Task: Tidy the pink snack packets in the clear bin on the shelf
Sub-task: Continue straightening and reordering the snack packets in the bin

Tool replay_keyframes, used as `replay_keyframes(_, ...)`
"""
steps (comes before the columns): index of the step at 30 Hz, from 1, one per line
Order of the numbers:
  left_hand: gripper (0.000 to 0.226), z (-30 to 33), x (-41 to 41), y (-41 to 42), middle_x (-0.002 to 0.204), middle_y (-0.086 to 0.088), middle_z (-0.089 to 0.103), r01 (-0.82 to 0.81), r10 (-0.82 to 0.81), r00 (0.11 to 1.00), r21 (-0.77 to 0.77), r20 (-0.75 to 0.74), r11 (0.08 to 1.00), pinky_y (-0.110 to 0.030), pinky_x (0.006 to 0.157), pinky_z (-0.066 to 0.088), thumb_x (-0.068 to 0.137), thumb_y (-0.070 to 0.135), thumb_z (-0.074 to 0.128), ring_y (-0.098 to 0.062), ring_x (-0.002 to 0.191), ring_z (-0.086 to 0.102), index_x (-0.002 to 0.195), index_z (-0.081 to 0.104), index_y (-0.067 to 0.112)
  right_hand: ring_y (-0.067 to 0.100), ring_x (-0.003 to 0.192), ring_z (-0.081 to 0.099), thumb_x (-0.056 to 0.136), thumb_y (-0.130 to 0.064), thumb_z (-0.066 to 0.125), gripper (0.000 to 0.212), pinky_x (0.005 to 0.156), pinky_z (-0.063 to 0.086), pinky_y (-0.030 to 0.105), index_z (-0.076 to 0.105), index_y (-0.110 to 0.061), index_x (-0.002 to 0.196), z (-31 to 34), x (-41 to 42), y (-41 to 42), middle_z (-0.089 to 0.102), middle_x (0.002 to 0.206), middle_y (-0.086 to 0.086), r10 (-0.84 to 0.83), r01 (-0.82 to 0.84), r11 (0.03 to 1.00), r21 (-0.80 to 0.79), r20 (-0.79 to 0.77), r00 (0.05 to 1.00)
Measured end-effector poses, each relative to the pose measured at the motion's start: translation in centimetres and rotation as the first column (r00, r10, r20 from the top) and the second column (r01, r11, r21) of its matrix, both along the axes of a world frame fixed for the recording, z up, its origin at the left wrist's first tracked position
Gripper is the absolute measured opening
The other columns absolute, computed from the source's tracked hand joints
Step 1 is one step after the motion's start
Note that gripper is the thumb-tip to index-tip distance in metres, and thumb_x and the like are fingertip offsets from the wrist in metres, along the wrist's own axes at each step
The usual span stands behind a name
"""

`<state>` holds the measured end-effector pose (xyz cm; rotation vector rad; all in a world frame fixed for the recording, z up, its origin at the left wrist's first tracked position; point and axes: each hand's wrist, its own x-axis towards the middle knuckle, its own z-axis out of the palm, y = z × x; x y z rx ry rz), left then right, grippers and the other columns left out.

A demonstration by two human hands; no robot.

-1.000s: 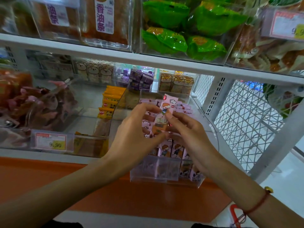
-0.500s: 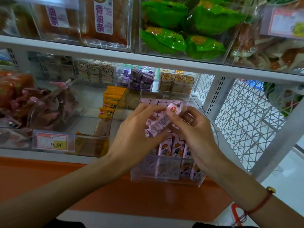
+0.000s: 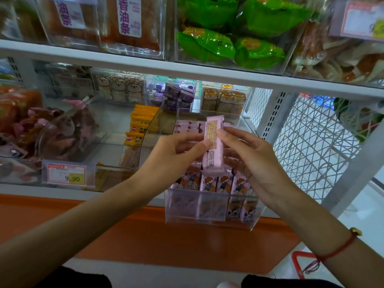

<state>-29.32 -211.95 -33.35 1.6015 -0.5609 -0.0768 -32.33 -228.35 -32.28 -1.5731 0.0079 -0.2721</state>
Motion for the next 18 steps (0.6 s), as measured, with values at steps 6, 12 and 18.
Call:
replay_keyframes(6,0.047,0.5,0.1,0.6,0.109,0.018,0.065,-0.176,0.139,0.942,0.096,0.306,0.980,-0.011,0.078,0.052,0.080,0.021,0.071,0.004,0.100,0.061,0.125,0.057,0.022,0.010,0.107,0.063,0.091,-0.011,0.058,0.043,0.088,0.053,0.025,0.046,-0.037,0.124,-0.2,-0.2,0.6,0.065,0.115,0.000,0.141,-0.114,0.981,-0.157,0.177,0.974)
replay_keyframes(12,0.036,0.8,0.0,1.3,0.113,0.016,0.063,-0.238,0.166,0.843,0.077,0.512,0.968,-0.012,0.093,0.046,0.081,0.005,0.072,0.001,0.108,0.058,0.113,0.062,0.021,0.013,0.115,0.058,0.077,0.011,0.067,0.040,0.096,0.050,0.040,0.052,-0.018,0.100,0.1,-0.6,0.7,0.062,0.118,0.007,0.188,-0.095,0.956,-0.276,0.332,0.924)
replay_keyframes(18,0.036,0.7,0.0,1.4,0.106,0.009,0.064,-0.347,0.220,0.753,0.090,0.620,0.933,-0.025,0.089,0.052,0.079,0.012,0.076,-0.008,0.102,0.061,0.111,0.063,0.022,0.010,0.110,0.059,0.066,-0.037,0.075,0.057,0.088,0.055,0.031,0.052,-0.024,0.116,-0.1,-0.7,1.2,0.058,0.120,-0.007,0.122,-0.052,0.960,-0.276,0.245,0.962)
